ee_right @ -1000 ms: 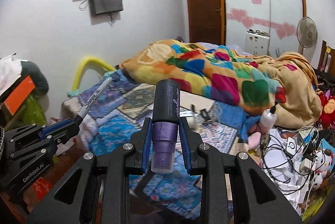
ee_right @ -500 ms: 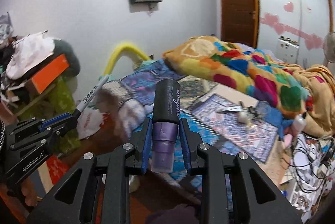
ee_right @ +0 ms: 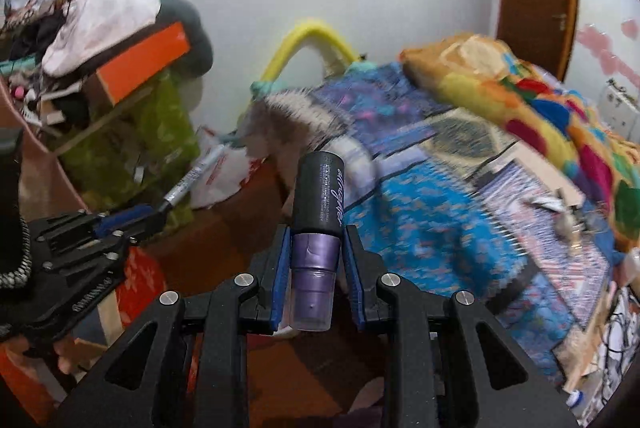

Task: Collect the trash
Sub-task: 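Carry both markers over the white bin beside the bed, then open both grippers to drop the markers into the white bin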

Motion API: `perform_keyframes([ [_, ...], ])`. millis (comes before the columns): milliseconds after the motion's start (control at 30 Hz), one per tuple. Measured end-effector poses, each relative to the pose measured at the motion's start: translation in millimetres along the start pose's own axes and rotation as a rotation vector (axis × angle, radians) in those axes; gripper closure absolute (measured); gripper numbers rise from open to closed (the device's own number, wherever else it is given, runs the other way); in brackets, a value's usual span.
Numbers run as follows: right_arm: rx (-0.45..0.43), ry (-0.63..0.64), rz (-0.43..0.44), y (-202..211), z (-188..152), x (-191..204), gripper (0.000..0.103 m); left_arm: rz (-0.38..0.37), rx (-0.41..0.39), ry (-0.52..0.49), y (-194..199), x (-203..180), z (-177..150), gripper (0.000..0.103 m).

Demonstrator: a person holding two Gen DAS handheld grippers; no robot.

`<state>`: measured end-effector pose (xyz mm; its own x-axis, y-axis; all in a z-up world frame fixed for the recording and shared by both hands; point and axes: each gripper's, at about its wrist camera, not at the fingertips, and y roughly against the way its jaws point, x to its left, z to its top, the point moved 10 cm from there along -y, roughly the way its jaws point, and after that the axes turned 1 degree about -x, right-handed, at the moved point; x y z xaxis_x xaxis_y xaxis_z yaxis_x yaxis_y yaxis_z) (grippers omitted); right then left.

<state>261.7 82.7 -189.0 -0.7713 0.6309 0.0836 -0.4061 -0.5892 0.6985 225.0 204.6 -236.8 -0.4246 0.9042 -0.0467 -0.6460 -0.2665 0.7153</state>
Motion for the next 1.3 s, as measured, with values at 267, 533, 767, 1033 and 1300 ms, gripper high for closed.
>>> perform_keyframes([
  [267,0.22,0.017,0.07,-93,-46,23,0.079,0.048,0.211,0.064,-86,28,-67,0.092],
  [533,0.398,0.004,0.108,-162,-89,27,0.079,0.031,0.374,0.117,-149,42,-117,0.092],
  [767,0.487,0.029,0.159,-197,-97,35,0.079,-0.002,0.465,0.198,-182,59,-135,0.092],
  [1033,0.536,0.019,0.251,-223,-94,45,0.074,-0.013,0.498,0.254,-199,67,-129,0.09],
  [1300,0.515,0.04,0.189,-214,-95,30,0.063,0.04,0.507,0.204,-199,64,-132,0.068],
])
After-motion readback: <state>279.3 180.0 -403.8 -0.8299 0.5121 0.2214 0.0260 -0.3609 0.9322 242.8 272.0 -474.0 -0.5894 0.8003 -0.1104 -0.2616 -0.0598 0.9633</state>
